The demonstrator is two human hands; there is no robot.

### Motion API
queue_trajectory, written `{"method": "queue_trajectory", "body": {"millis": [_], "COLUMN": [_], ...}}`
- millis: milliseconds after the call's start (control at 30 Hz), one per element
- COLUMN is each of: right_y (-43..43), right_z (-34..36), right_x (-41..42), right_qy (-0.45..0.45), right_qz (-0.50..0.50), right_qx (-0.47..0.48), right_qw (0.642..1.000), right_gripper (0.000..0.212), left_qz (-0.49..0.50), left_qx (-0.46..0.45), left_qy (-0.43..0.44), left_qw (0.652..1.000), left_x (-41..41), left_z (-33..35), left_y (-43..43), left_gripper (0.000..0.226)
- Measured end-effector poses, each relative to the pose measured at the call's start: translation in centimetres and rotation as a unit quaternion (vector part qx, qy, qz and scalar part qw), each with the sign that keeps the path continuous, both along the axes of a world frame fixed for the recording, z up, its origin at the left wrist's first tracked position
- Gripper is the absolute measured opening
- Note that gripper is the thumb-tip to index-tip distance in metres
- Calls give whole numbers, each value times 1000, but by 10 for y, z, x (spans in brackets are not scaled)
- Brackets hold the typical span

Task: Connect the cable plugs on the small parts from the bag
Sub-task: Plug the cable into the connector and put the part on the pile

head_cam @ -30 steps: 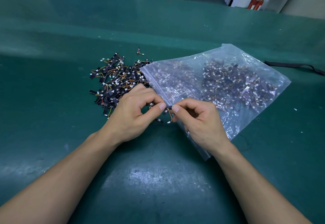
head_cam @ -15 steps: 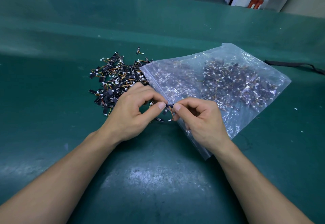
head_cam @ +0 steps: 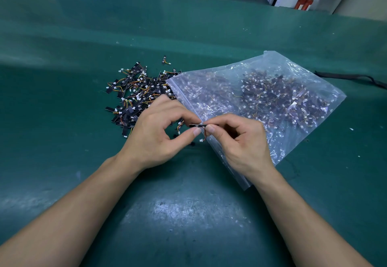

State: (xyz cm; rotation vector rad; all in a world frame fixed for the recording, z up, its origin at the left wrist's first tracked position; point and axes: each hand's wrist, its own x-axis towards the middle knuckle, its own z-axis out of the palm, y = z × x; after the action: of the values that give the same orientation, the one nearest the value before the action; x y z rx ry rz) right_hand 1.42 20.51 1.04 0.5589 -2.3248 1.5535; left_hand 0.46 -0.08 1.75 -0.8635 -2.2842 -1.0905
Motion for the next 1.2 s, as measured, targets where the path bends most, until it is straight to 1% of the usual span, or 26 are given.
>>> {"method": "queue_trajectory", "body": {"millis": [67, 200, 300, 467, 600, 733, 867, 1000, 1100, 1200], "right_y": [0, -1, -1, 0, 1, 1, 0, 1, 1, 0], "right_z": [0, -1, -1, -1, 0, -1, -1, -1, 1, 1], "right_x": [0, 2, 3, 1, 1, 1, 2, 1, 2, 3], "right_qy": [13, 19, 25, 67, 87, 84, 71, 72, 68, 52], "right_qz": [3, 0, -13, -20, -23, -26, -27, -18, -9, -15], "right_qx": [0, 5, 2, 11, 20, 21, 17, 23, 22, 13], "right_qw": [1000, 1000, 1000, 997, 996, 996, 997, 997, 997, 998], "right_gripper": [8, 6, 16, 10, 6, 6, 12, 4, 3, 3], "left_qz": [1, 1, 14, 14, 11, 7, 11, 6, 4, 5], "left_qx": [1, 8, 17, 20, 18, 14, 10, 11, 9, 1], "left_qy": [2, 20, 43, 44, 39, 37, 45, 40, 27, 21], "left_qw": [1000, 1000, 999, 999, 999, 999, 999, 999, 1000, 1000], "left_x": [0, -1, -2, -2, -1, -1, -2, -1, 0, 0], "left_z": [1, 1, 1, 1, 1, 1, 2, 2, 3, 2], "left_y": [0, 1, 1, 1, 1, 0, 0, 0, 0, 0], "left_gripper": [13, 7, 5, 5, 14, 9, 6, 7, 10, 7]}}
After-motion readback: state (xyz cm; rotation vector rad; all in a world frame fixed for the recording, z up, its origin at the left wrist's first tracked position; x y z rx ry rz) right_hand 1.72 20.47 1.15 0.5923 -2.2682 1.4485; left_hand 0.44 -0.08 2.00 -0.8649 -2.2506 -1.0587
